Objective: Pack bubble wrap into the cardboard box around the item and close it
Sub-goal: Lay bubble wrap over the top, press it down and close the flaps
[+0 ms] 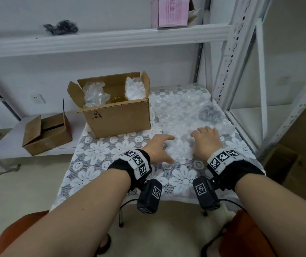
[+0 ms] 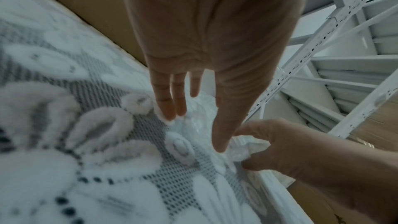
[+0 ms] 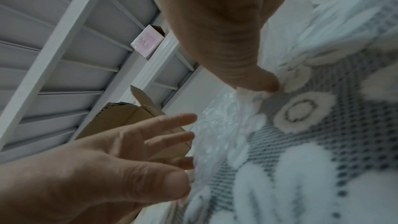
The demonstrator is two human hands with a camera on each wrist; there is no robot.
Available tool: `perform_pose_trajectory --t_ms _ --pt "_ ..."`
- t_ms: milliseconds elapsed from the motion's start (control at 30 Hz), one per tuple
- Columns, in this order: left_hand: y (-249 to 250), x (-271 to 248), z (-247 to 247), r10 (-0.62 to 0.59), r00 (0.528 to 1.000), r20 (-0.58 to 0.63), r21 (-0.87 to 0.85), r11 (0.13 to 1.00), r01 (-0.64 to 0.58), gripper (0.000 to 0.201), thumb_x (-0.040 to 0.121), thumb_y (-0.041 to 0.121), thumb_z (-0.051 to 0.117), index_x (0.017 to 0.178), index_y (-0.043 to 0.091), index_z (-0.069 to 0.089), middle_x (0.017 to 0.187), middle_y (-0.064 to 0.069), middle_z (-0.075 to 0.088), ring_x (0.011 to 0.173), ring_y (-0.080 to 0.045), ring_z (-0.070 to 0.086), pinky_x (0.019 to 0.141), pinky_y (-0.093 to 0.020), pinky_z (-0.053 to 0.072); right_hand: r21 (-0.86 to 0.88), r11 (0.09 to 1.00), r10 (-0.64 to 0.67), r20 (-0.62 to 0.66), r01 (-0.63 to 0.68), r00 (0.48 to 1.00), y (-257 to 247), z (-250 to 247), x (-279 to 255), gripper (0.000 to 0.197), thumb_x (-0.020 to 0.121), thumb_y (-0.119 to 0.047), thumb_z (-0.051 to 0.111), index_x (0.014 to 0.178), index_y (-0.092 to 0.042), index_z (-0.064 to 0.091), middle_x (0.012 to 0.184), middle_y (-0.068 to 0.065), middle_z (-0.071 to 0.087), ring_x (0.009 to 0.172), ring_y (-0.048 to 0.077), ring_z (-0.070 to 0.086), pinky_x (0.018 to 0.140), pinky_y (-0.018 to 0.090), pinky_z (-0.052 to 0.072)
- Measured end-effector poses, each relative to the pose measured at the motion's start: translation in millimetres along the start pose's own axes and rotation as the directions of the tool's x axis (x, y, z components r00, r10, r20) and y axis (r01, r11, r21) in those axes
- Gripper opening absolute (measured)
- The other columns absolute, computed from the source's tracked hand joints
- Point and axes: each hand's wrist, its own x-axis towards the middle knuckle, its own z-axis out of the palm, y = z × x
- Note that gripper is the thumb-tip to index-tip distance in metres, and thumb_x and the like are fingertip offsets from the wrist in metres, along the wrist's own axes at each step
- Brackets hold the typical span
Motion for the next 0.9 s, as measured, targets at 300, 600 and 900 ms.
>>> perform_pose_trajectory --t_ms 300,600,900 --pt "5 7 8 0.039 0.992 -0.117 0.072 0.997 -0.031 0.055 0.079 0.010 0.073 0.130 0.022 0.055 0.141 0.001 0.048 0.127 -0.016 0.047 0.100 -0.023 0.038 0.304 0.951 -0.061 -0.015 0.062 0.998 4 -7 -10 0.009 0.097 -0.018 0.046 0.091 -0.018 0.053 0.094 0.001 0.063 0.094 0.023 0.056 0.109 0.043 0.025" --pt "-11 3 -12 -0.188 0.942 -0.278 -0.276 0.955 0.109 0.016 0.090 0.019 0.062 0.077 0.010 0.065 0.083 -0.006 0.071 0.071 -0.015 0.065 0.078 -0.033 0.056 0.411 0.907 -0.154 0.126 0.090 0.980 -4 -19 -13 0.021 0.088 -0.022 0.063 0.073 -0.016 0.049 0.075 -0.005 0.049 0.067 0.012 0.048 0.058 0.023 0.036" --pt "-23 -2 -17 -0.246 0.920 -0.305 -0.059 0.969 0.239 0.023 0.088 0.022 0.064 0.068 0.010 0.061 0.074 -0.005 0.063 0.071 -0.020 0.059 0.074 -0.033 0.052 0.374 0.925 -0.030 0.264 -0.074 0.964 6 -32 -7 0.016 0.091 -0.011 0.054 0.076 -0.007 0.059 0.090 0.011 0.065 0.084 0.027 0.063 0.073 0.033 0.049"
